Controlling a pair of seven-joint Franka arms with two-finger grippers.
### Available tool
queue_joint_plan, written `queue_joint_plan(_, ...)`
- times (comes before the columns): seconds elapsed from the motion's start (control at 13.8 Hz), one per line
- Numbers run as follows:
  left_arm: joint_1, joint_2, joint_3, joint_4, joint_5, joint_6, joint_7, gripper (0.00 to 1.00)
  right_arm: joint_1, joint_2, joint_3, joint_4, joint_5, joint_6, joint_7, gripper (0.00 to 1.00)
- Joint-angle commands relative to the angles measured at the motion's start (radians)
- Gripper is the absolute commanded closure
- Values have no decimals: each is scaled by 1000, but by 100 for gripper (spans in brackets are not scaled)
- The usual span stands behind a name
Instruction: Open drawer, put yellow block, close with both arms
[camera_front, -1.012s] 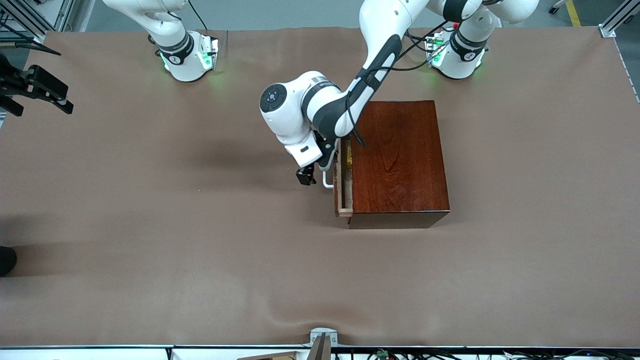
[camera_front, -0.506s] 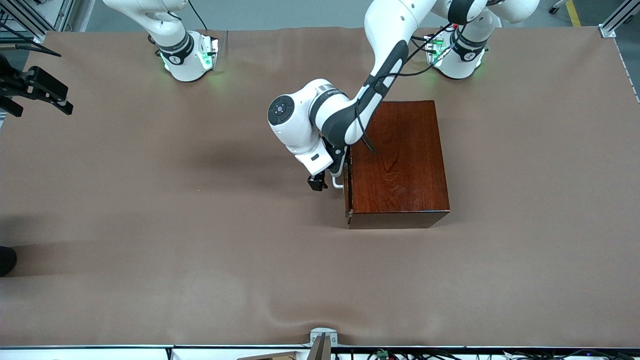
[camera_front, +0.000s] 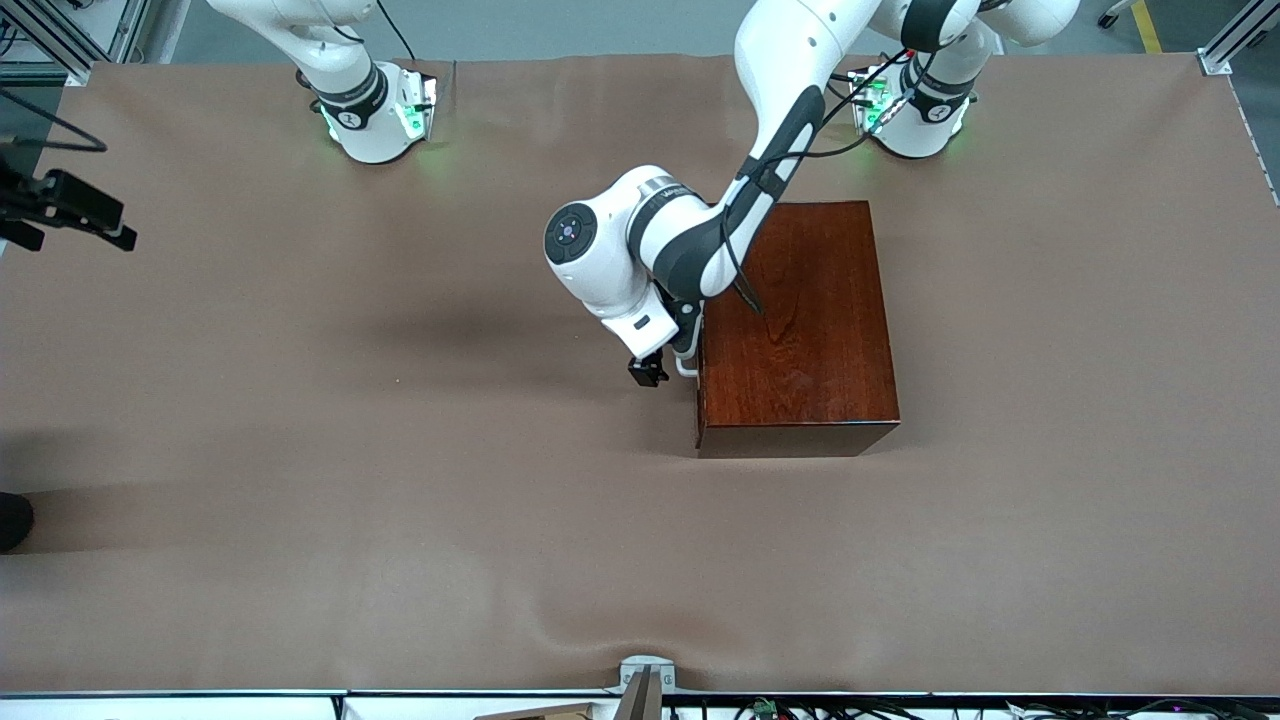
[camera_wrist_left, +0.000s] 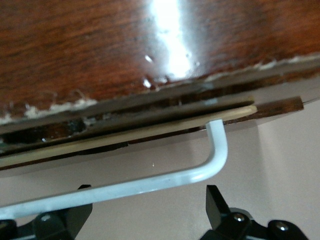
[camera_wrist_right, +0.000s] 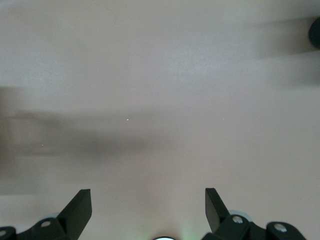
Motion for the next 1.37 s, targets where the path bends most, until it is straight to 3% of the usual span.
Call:
queue_joint_plan(0.0, 5, -17, 0, -17, 14, -23, -21, 0, -20, -14, 17, -17, 16, 8, -18, 0)
queue_joint_plan(0.51, -5, -49, -52, 8, -19, 18, -35, 0, 46, -15, 20, -17, -70, 12, -21, 0)
queue_joint_plan(0.72, 21, -151, -60, 5, -52, 17, -6, 0, 46, -14, 19, -15, -67, 12, -21, 0)
queue_joint_plan(0.87, 66, -257, -49, -3, -112, 14, 111, 0, 48, -14, 20, -15, -65, 12, -21, 0)
queue_joint_plan(1.08, 133, -392, -46, -12, -108, -46, 274, 0, 46, -14, 19, -15, -60, 11, -21, 0)
queue_joint_plan(1.3, 225, -515, -49, -14, -117, -230, 563, 0, 46, -14, 19, -15, -59, 11, -21, 0)
